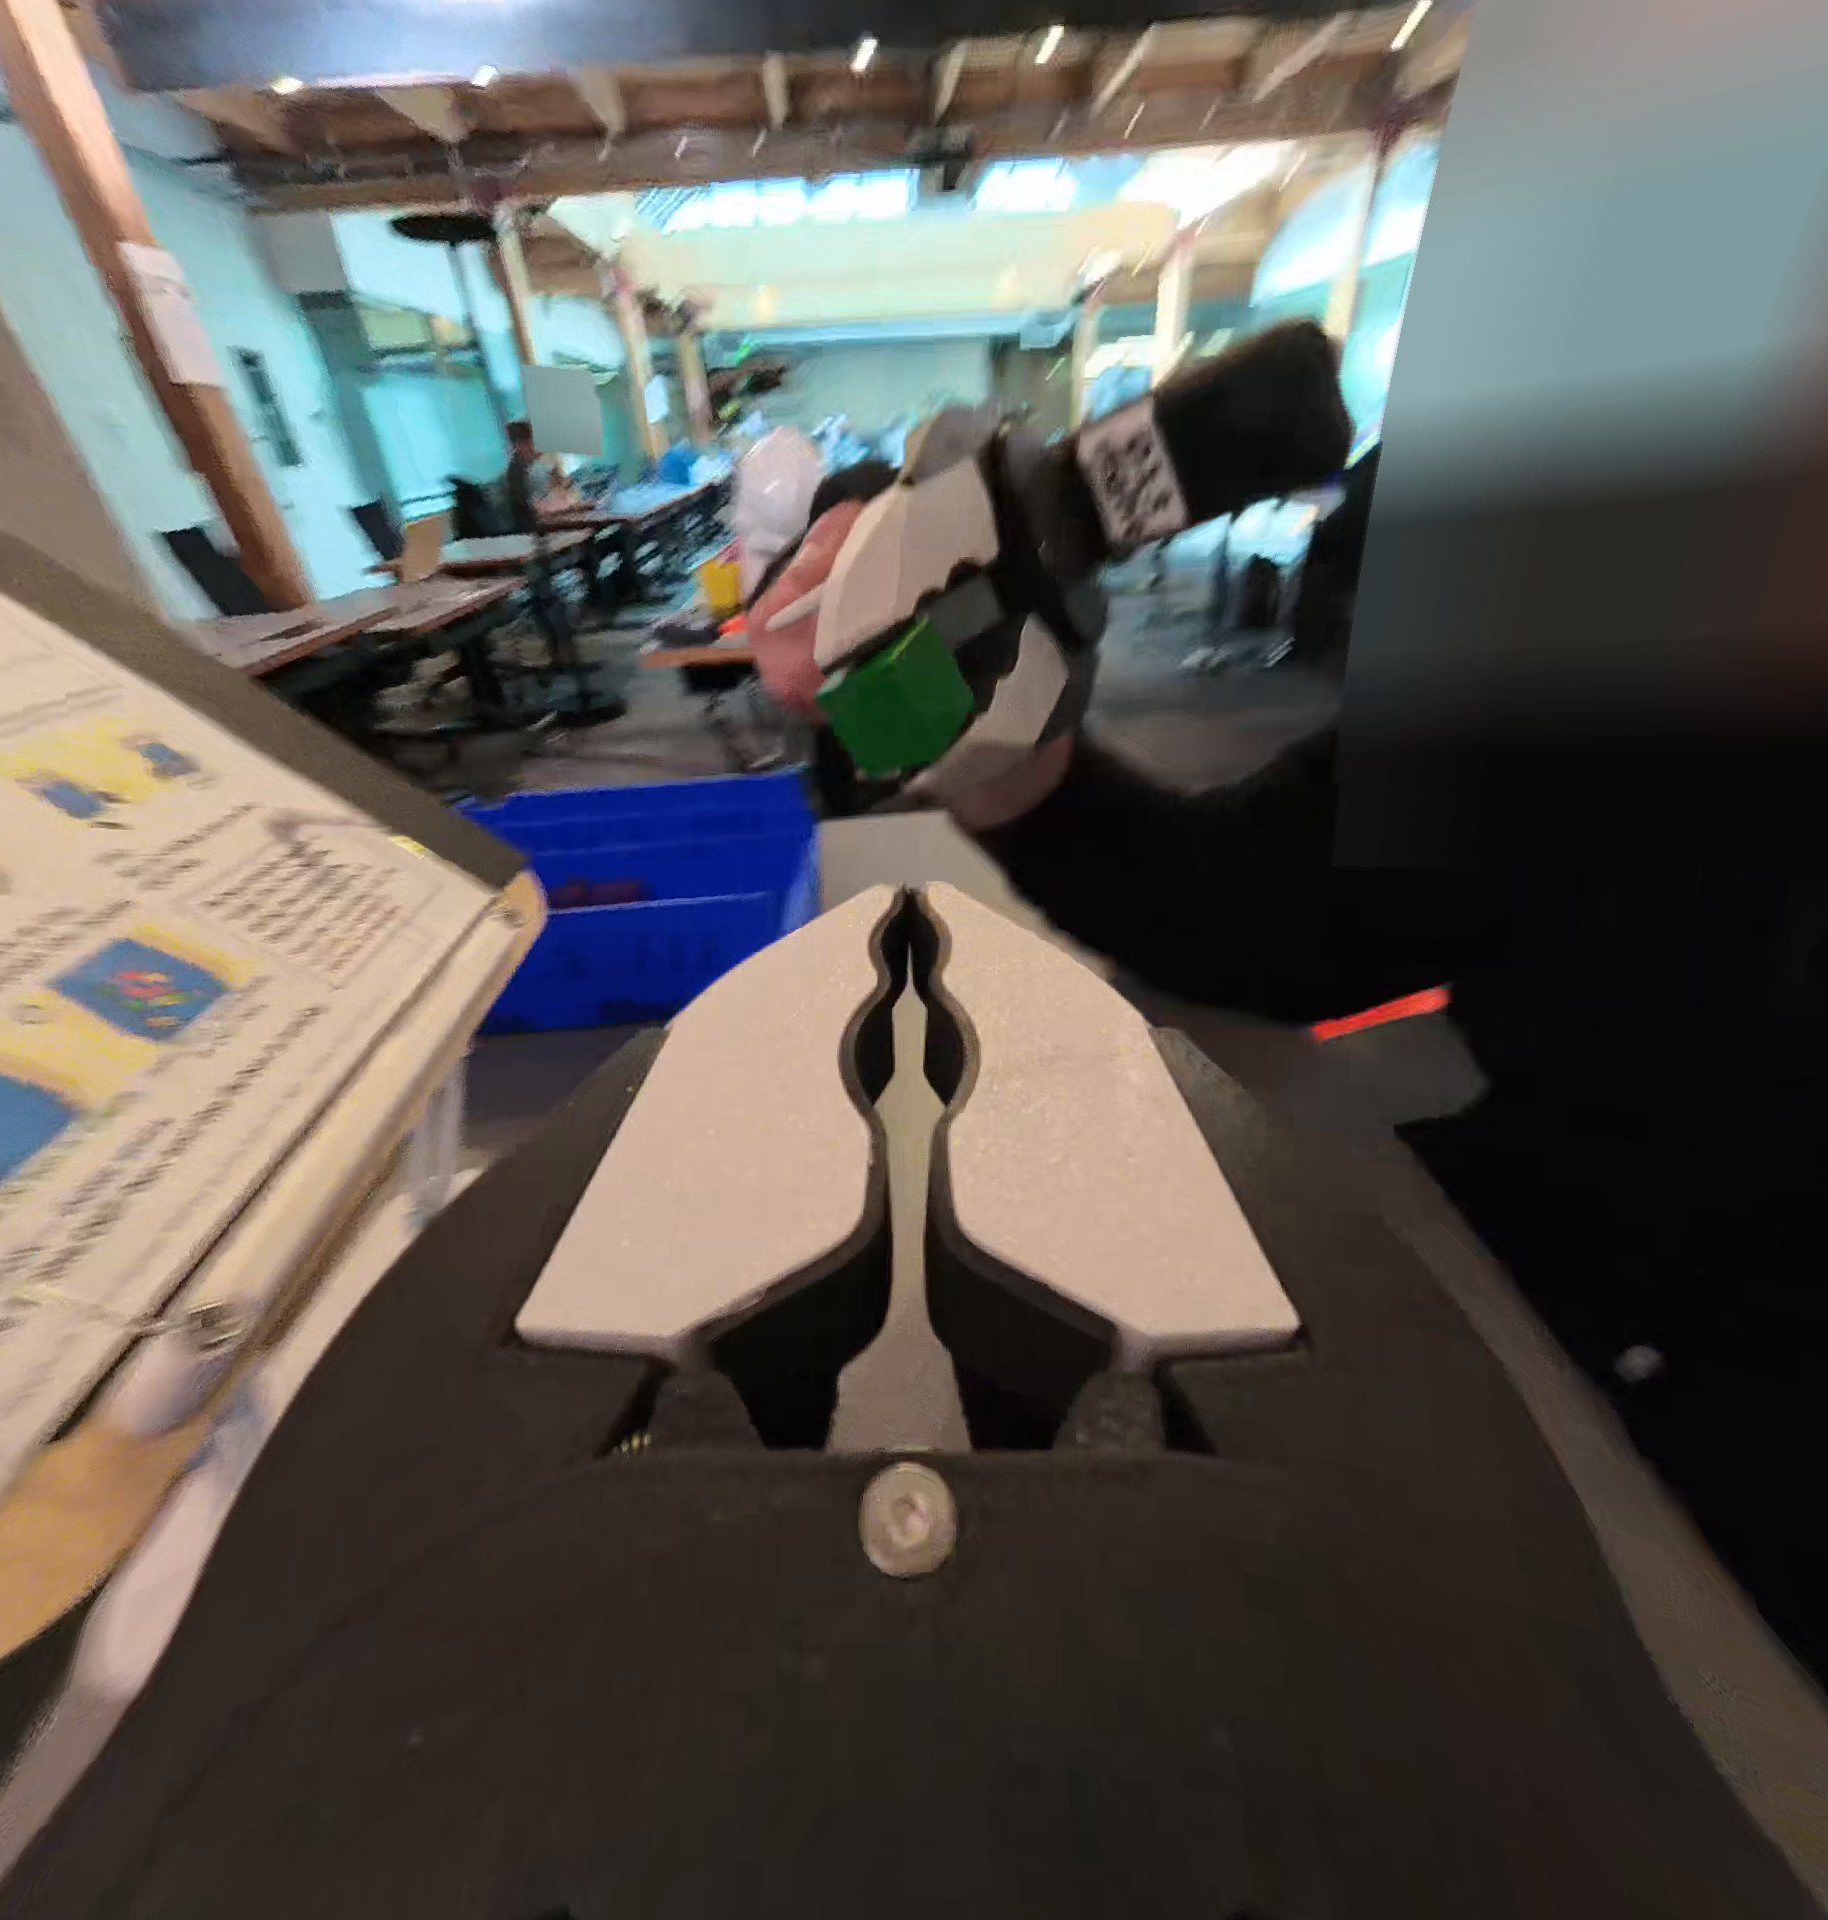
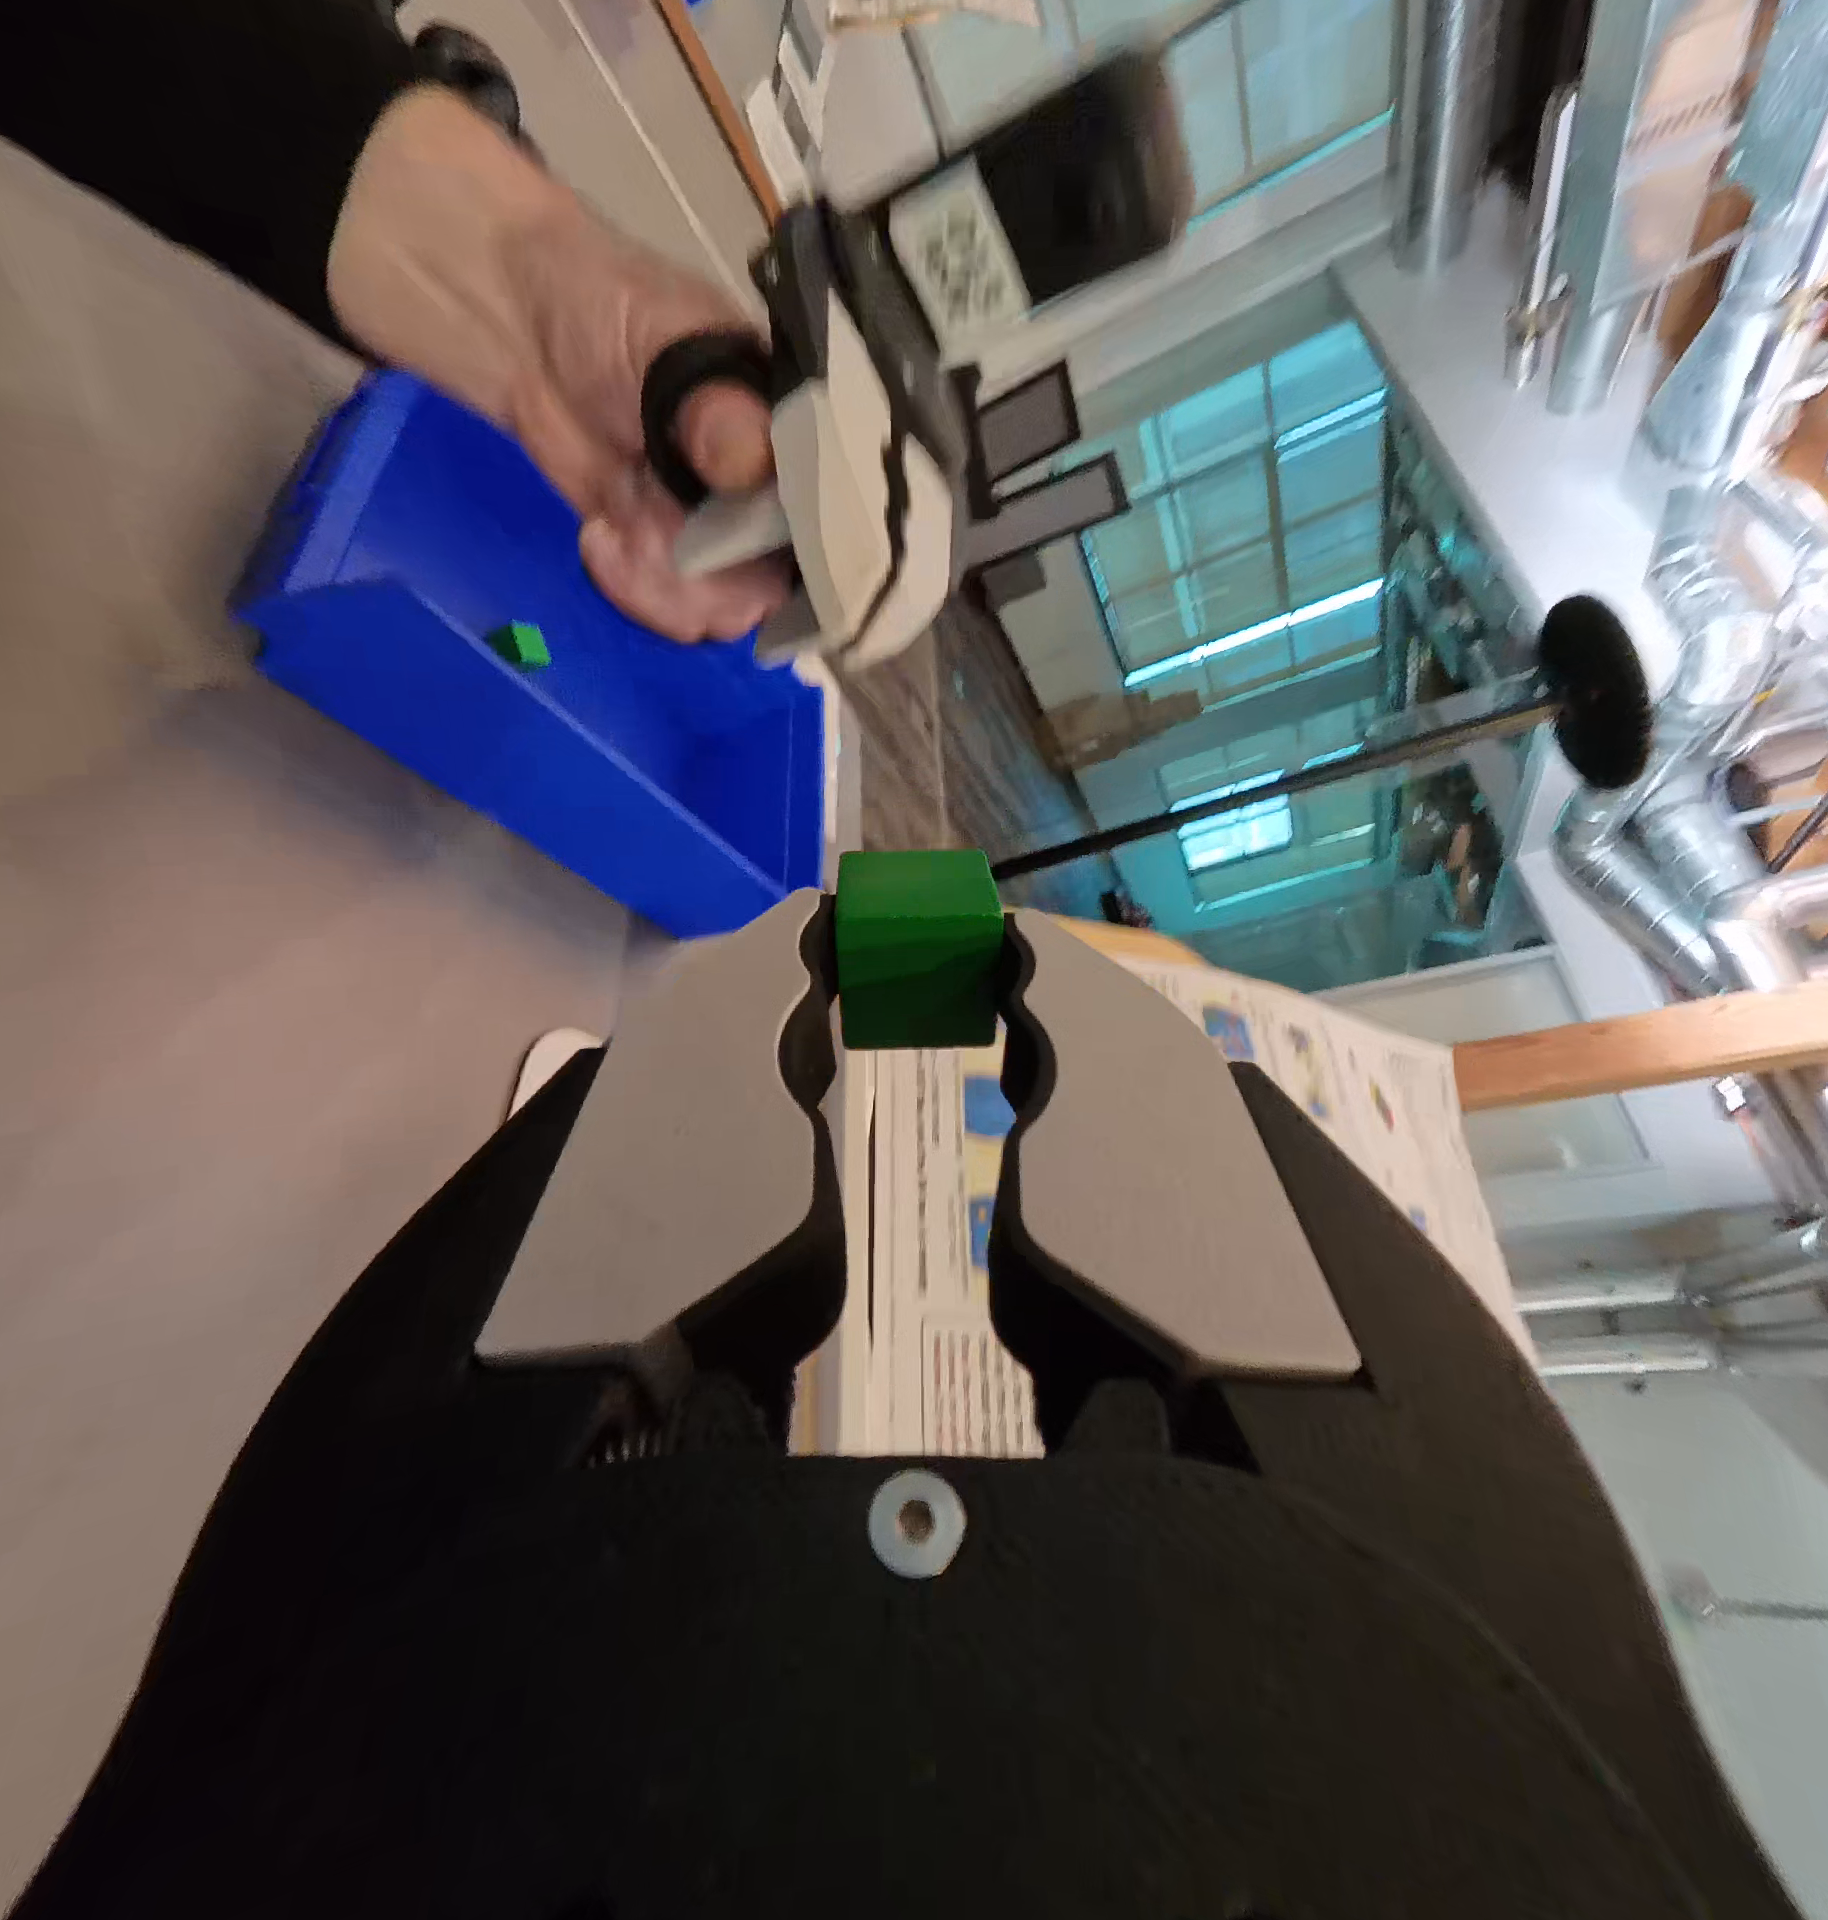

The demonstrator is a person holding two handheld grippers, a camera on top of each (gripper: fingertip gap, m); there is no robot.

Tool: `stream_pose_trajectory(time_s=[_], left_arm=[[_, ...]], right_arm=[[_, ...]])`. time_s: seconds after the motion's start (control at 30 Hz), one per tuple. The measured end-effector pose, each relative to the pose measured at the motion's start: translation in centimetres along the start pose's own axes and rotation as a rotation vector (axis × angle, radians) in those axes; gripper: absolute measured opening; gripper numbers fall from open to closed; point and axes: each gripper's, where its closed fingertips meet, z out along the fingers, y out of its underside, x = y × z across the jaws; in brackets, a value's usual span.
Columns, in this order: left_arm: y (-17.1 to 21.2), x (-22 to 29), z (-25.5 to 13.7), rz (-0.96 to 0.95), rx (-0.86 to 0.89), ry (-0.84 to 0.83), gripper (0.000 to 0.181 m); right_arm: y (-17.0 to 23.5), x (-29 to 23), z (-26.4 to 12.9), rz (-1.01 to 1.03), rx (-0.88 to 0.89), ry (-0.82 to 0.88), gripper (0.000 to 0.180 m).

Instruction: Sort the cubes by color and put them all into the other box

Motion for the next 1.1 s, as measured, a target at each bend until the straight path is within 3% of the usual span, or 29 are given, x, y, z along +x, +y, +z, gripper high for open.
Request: stream_pose_trajectory(time_s=[0.03,0.27,0.4,0.57,0.83,1.1], left_arm=[[-0.2,-0.1,-0.1,0.061,-0.049,-0.046,0.000],[-2.7,1.2,0.2,0.335,-0.220,-0.180,0.000],[-3.3,1.4,0.5,0.372,-0.263,-0.202,0.000],[-3.1,1.0,1.4,0.387,-0.278,-0.211,0.000],[-2.2,0.2,2.6,0.385,-0.320,-0.217,0.000],[-1.4,-0.3,3.0,0.381,-0.353,-0.218,0.000]], right_arm=[[0.9,0.2,-0.9,0.019,-0.034,-0.021,0.029],[11.8,1.2,-8.8,0.172,-0.433,-0.157,0.029],[19.7,1.0,-14.7,0.311,-0.688,-0.282,0.029],[28.3,-3.0,-19.6,0.480,-0.912,-0.490,0.029],[37.4,-11.2,-22.1,0.557,-1.128,-0.732,0.030],[41.2,-15.3,-22.2,0.533,-1.231,-0.862,0.029]])
